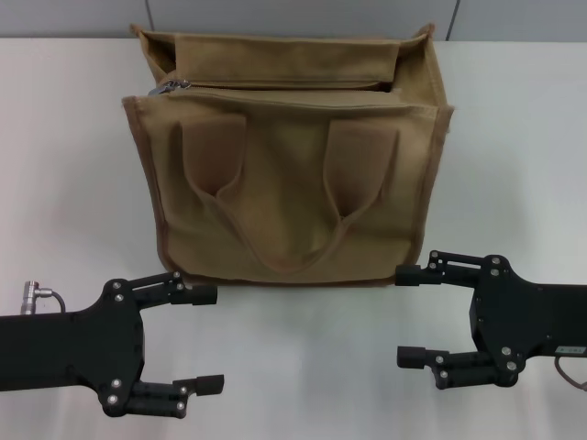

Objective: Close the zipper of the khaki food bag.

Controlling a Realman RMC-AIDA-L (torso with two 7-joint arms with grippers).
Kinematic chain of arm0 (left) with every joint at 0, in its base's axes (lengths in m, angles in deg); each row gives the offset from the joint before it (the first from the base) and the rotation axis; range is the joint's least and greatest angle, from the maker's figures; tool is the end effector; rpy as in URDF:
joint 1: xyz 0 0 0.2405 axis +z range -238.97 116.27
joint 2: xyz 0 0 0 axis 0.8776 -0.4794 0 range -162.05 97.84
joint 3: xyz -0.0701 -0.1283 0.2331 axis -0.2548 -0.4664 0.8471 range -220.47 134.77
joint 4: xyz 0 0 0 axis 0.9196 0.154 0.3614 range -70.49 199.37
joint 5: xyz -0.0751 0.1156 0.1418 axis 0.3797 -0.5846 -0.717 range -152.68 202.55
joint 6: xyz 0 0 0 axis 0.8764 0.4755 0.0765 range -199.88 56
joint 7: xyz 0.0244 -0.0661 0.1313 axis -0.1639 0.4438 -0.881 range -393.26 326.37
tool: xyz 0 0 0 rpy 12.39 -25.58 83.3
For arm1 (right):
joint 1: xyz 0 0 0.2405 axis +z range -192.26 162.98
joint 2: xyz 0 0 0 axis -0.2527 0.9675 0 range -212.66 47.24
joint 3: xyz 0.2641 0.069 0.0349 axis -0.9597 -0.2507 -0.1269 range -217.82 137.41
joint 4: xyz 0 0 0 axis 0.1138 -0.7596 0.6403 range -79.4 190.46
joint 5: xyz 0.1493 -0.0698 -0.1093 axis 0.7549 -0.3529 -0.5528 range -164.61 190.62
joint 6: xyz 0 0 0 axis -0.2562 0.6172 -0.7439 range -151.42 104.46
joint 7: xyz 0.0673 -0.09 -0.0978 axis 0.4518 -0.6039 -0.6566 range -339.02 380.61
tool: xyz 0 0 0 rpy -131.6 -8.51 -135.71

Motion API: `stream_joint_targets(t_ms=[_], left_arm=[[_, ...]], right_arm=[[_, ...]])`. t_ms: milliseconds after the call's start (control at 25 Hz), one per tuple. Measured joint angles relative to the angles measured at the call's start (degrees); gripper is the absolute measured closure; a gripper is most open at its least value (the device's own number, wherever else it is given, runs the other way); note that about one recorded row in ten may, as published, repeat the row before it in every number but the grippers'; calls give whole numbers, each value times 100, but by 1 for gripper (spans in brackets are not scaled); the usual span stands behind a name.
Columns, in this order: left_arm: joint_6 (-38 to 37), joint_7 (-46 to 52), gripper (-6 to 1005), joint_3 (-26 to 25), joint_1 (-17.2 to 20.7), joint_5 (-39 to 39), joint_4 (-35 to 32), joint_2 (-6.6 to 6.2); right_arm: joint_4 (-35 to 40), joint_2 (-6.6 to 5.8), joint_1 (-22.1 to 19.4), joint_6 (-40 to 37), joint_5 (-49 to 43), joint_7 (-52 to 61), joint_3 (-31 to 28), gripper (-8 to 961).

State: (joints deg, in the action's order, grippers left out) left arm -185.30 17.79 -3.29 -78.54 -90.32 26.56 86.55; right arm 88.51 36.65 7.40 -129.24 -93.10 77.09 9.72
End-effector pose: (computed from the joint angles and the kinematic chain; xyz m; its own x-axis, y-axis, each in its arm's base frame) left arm -0.2946 0.2170 -0.0038 0.8066 0.0294 0.5903 0.0952 -0.9922 -0.0808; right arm 0.2655 0.2463 -0.0323 0.7801 -0.0865 -0.6196 -0.1217 -0.9925 -0.0148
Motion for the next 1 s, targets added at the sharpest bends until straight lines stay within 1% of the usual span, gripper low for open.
stream_joint_targets(t_ms=[400, 440, 480, 520, 560, 600, 640, 720, 800, 920, 1000], left_arm=[[43, -26, 175, -42, -28, 124, 0, 0], [188, -129, 177, -210, 41, 514, 10, 0], [277, -166, 179, -398, 81, 711, 68, -2], [324, -182, 181, -522, 103, 810, 113, -4], [426, -213, 183, -751, 140, 1002, 198, -11], [426, -213, 185, -751, 140, 1002, 198, -11], [721, -250, 187, -1419, 175, 1314, 447, -19], [1045, -282, 191, -1930, 179, 1432, 622, -9], [1446, -344, 195, -2248, 137, 1459, 778, -2], [1958, -390, 201, -2377, 20, 1487, 947, 0], [2083, -420, 205, -2335, -89, 1482, 1056, 3]], right_arm=[[-145, 1, 46, 25, 37, -174, -55, 153], [-218, 1, 66, 38, 39, -253, -54, 153], [-218, 1, 66, 38, 39, -253, -54, 153], [-273, 0, 87, 51, 41, -326, -55, 153], [-335, 2, 107, 64, 43, -376, -54, 153], [-390, 4, 124, 75, 44, -426, -55, 153], [-515, 5, 165, 87, 46, -521, -54, 153], [-585, 5, 186, 90, 46, -579, -56, 153], [-729, 6, 228, 101, 47, -726, -59, 154], [-885, 8, 286, 152, 47, -893, -62, 154], [-932, 9, 309, 194, 47, -916, -62, 154]])
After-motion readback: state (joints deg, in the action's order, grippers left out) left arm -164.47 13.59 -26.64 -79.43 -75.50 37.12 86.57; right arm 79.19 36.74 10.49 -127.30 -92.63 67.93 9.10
